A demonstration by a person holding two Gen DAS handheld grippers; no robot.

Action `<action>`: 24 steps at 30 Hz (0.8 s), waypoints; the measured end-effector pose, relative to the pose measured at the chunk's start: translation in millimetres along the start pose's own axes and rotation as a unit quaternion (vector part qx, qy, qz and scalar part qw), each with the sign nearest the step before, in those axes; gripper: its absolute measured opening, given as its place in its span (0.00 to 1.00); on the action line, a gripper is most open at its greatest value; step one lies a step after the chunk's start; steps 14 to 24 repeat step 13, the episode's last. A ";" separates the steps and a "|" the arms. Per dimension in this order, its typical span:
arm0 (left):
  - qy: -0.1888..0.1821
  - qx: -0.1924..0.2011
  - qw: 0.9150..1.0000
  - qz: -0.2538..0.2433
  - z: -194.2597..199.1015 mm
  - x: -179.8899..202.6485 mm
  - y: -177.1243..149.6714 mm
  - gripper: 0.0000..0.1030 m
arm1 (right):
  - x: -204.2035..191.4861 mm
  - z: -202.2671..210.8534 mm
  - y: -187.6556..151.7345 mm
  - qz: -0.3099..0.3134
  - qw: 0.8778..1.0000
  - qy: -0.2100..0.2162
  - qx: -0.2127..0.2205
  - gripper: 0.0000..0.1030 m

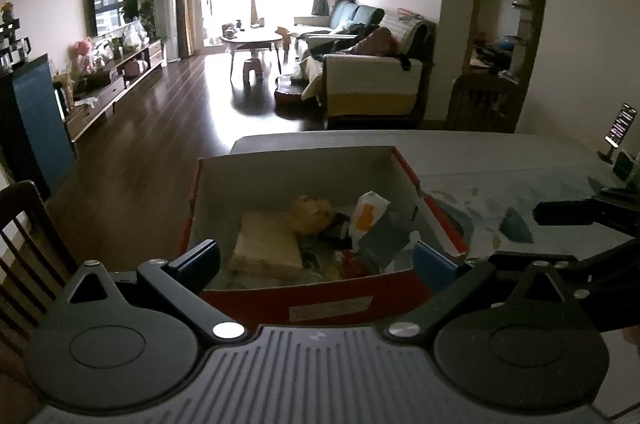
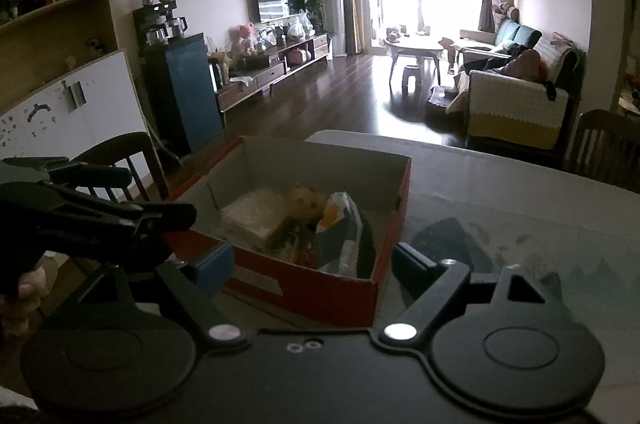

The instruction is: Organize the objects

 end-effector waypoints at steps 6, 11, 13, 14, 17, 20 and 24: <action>-0.003 -0.006 1.000 0.004 -2.3 -1.5 -2.1 1.00 | 2.6 -0.6 -2.9 -0.004 1.000 0.001 -0.005 0.83; -0.003 -0.011 1.000 0.010 -3.6 -3.2 -3.7 1.00 | 5.2 -1.0 -5.2 -0.007 1.000 -0.002 -0.008 0.83; -0.005 -0.012 1.000 0.012 -3.1 -3.1 -3.6 1.00 | 6.5 -1.5 -6.4 -0.008 1.000 -0.006 -0.009 0.83; -0.005 -0.012 1.000 0.012 -3.1 -3.1 -3.6 1.00 | 6.5 -1.5 -6.4 -0.008 1.000 -0.006 -0.009 0.83; -0.005 -0.012 1.000 0.012 -3.1 -3.1 -3.6 1.00 | 6.5 -1.5 -6.4 -0.008 1.000 -0.006 -0.009 0.83; -0.005 -0.012 1.000 0.012 -3.1 -3.1 -3.6 1.00 | 6.5 -1.5 -6.4 -0.008 1.000 -0.006 -0.009 0.83; -0.005 -0.012 1.000 0.012 -3.1 -3.1 -3.6 1.00 | 6.5 -1.5 -6.4 -0.008 1.000 -0.006 -0.009 0.83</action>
Point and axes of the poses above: each gripper's, at about its wrist camera, not at the fingertips, and z roughly against the way its jaws point, x to its right, y to its top, the point moved 4 cm from there along -z, roughly the way its jaws point, and after that the axes turned 15 degrees about -y, right-handed, at the moved point
